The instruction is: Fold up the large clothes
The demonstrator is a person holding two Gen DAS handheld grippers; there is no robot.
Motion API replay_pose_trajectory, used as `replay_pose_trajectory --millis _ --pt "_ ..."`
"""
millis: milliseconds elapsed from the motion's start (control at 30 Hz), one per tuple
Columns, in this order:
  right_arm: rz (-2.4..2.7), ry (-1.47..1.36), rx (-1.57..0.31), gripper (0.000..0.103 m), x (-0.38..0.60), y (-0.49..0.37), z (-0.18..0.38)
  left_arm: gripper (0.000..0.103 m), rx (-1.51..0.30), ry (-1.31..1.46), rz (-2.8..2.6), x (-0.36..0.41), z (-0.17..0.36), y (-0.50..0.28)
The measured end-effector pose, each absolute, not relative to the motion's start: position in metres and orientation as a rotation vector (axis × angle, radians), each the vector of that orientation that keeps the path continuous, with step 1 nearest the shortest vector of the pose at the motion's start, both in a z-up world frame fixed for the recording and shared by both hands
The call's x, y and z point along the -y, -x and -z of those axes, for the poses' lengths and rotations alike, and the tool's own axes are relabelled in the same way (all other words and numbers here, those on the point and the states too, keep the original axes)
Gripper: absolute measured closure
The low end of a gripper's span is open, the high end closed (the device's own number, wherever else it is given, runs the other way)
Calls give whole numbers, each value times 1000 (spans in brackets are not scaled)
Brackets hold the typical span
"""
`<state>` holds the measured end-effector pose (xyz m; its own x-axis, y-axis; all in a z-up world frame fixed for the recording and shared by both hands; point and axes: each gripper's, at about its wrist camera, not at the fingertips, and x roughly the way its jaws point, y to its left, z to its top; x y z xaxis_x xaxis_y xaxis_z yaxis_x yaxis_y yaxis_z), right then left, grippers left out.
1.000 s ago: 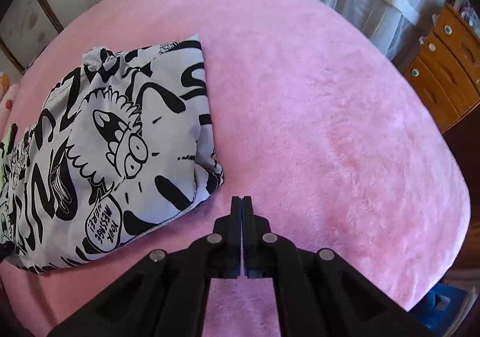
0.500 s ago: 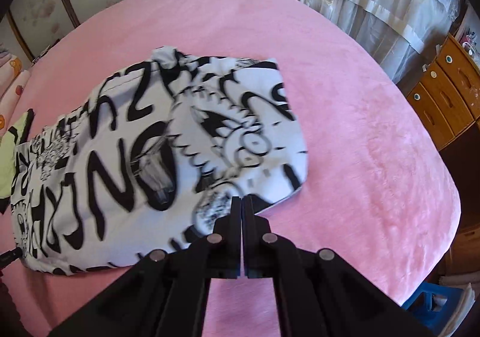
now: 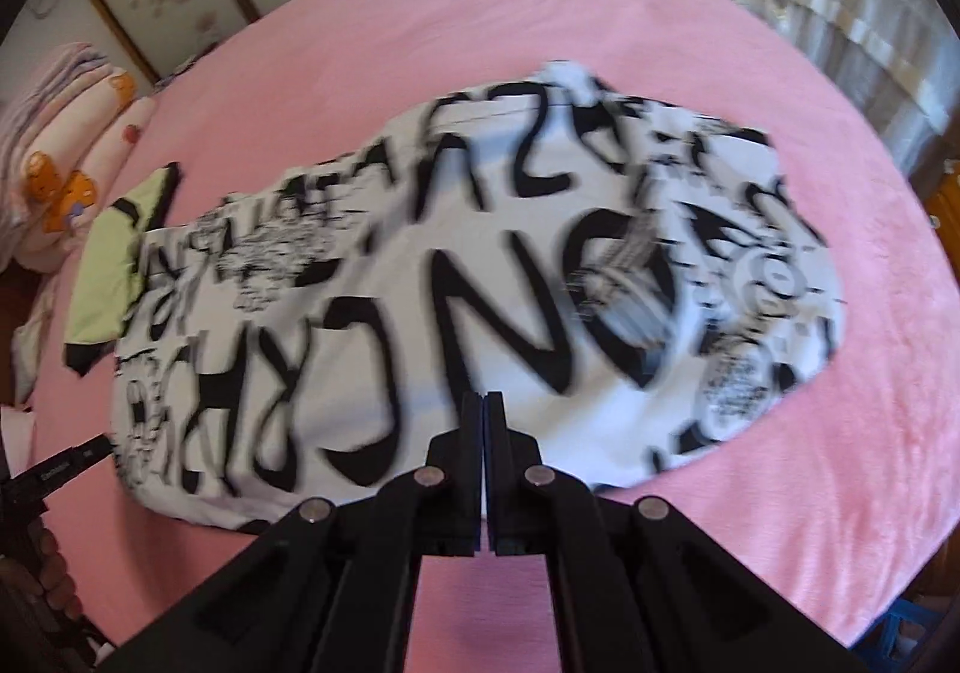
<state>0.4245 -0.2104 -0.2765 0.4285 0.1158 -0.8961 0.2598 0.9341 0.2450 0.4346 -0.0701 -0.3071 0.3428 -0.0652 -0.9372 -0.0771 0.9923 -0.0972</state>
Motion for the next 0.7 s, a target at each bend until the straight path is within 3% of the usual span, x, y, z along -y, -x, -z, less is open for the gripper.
replay_pose_trajectory --millis 333,500,700 --pt "-184 -339 -1103 103 147 -470 290 93 -1293 137 332 210 337 -450" --pt "-200 -274 -1156 103 154 -481 334 98 -1304 111 261 223 375 -454" --pt "-159 -279 -1108 103 207 -484 338 102 -1285 271 227 192 383 -466"
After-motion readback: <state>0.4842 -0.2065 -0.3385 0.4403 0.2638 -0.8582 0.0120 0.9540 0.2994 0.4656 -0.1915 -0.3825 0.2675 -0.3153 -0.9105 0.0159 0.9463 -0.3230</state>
